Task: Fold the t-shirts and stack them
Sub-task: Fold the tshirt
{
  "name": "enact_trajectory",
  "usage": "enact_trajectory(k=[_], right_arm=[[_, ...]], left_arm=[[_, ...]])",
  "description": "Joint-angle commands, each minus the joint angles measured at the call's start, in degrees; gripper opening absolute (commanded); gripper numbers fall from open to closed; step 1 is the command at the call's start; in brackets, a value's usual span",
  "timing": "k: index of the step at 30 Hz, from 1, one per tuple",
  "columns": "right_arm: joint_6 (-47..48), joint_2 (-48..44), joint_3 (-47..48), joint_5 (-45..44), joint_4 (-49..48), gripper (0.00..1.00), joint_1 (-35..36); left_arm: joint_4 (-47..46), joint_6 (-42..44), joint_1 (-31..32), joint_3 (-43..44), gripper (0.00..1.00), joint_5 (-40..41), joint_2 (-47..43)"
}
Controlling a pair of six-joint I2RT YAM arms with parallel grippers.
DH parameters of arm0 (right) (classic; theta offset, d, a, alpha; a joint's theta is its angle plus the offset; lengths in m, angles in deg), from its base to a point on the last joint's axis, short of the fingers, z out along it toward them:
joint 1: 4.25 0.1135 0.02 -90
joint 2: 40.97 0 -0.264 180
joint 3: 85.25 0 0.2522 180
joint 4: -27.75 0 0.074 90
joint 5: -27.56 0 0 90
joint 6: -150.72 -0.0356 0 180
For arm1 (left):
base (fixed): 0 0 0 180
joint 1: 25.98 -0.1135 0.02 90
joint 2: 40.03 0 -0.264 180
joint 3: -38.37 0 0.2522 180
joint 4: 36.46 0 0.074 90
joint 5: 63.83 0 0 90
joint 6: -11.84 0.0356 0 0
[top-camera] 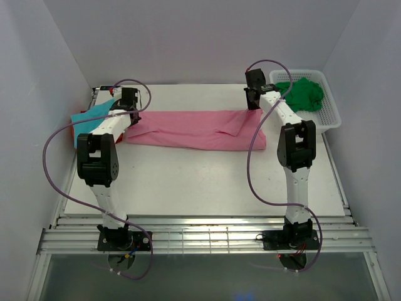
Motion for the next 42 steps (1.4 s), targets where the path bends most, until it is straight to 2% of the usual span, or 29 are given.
enact_trajectory(k=[1,4,5,8,11,14,17,21,23,24,25,26,27,31,34,37,42], right_arm=[[0.69,0.52,2.56,0.62,-0.01,0.08,-0.13],[0.69,0.69,2.55,0.97,-0.01,0.08,-0.21],[0.69,0.69,2.56,1.06,-0.01,0.08,-0.21],[0.69,0.87,2.38,1.41,0.08,0.08,-0.21],[0.69,1.13,2.29,2.03,0.34,0.08,-0.21],[0.69,1.4,2.2,2.29,0.26,0.08,-0.21],[0.69,1.4,2.2,2.29,0.34,0.08,-0.21],[0.69,1.83,2.64,2.03,0.17,0.08,-0.13],[1.21,2.45,3.25,1.85,0.34,0.08,-0.21],[2.35,2.62,3.43,1.5,0.34,0.08,-0.21],[2.36,2.89,3.61,1.24,0.17,0.08,-0.21],[2.27,3.24,3.7,0.89,0.08,0.08,-0.21],[2.27,3.5,3.96,-0.16,-0.01,0.08,-0.21],[1.74,1.5,0.29,-2.8,-4.46,0.27,-0.21],[1.57,-6.31,-8.82,-2.28,-10.18,0.38,-0.12],[2.0,-12.74,-12.38,-0.7,-13.37,0.48,-0.04],[3.15,-14.51,-11.42,5.51,-6.53,0.46,1.1]], left_arm=[[-0.12,0.9,-0.52,2.59,0.04,0.74,0.47],[-2.31,1.96,-0.52,2.85,0.2,1.35,0.91],[-2.84,2.39,-0.52,2.77,0.43,1.62,0.91],[-3.9,2.75,-0.52,2.59,0.67,2.41,0.65],[-3.99,2.75,-0.52,2.42,0.78,3.29,0.39],[-5.73,1.96,-0.52,0.4,0.78,4.25,-1.45],[-11.26,1.61,-0.26,-5.48,0.78,4.17,-6.37],[-17.42,0.56,1.06,-13.39,0.69,2.85,-12.52],[-19.28,-0.23,1.67,-16.47,0.59,1.89,-14.46],[-19.54,-0.59,1.94,-17.09,0.51,1.36,-14.55],[-19.98,-0.76,2.29,-17.71,0.37,0.83,-14.64],[-20.07,-1.03,2.38,-18.15,0.33,0.31,-14.47],[-20.16,-1.12,2.38,-18.15,0.32,-0.74,-13.68],[-19.54,-0.85,2.47,-17.28,0.34,-2.16,-10.69],[-19.54,-0.77,2.47,-16.92,0.34,-2.95,-8.85],[-18.49,-0.5,2.56,-16.04,0.34,-2.95,-7.01],[-16.39,-1.46,2.56,-14.73,0.34,-3.3,-5.24]])
